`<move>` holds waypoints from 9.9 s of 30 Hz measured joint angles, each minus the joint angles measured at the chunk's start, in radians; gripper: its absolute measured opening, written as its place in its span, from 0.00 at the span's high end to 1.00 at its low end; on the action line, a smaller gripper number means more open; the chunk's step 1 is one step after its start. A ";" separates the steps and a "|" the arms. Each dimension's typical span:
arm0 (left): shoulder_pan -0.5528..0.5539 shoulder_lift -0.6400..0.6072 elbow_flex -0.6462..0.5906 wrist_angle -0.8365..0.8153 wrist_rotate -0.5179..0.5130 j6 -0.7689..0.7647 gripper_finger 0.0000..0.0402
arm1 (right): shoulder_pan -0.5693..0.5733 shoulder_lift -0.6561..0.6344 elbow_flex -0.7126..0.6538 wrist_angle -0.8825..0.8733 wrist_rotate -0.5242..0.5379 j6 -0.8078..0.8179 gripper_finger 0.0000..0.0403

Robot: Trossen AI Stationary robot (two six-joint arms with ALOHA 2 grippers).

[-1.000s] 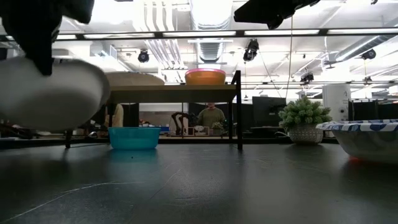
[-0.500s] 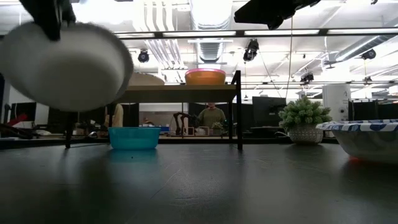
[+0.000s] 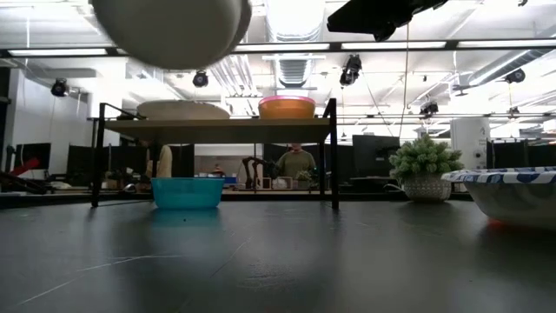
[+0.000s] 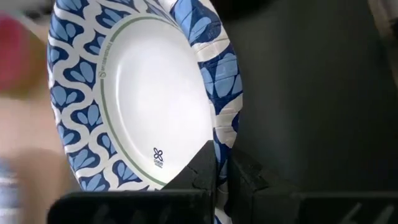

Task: Place and stack bowls onto a shelf
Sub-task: Stack the white bowl on top of the other white bowl on the shelf, then stack the blue bowl on top of the red bowl on the shelf

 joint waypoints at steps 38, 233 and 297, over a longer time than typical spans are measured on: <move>0.822 -0.022 0.026 -0.138 -0.044 0.493 0.99 | 0.000 0.000 0.000 -0.030 0.000 -0.001 0.79; 0.446 0.015 -0.918 0.966 -0.011 0.188 0.76 | 0.001 0.281 0.042 0.023 -0.087 0.122 0.82; 0.740 0.045 -0.304 1.083 0.269 0.772 1.00 | 0.132 -0.083 -0.152 0.164 -0.132 -0.121 0.84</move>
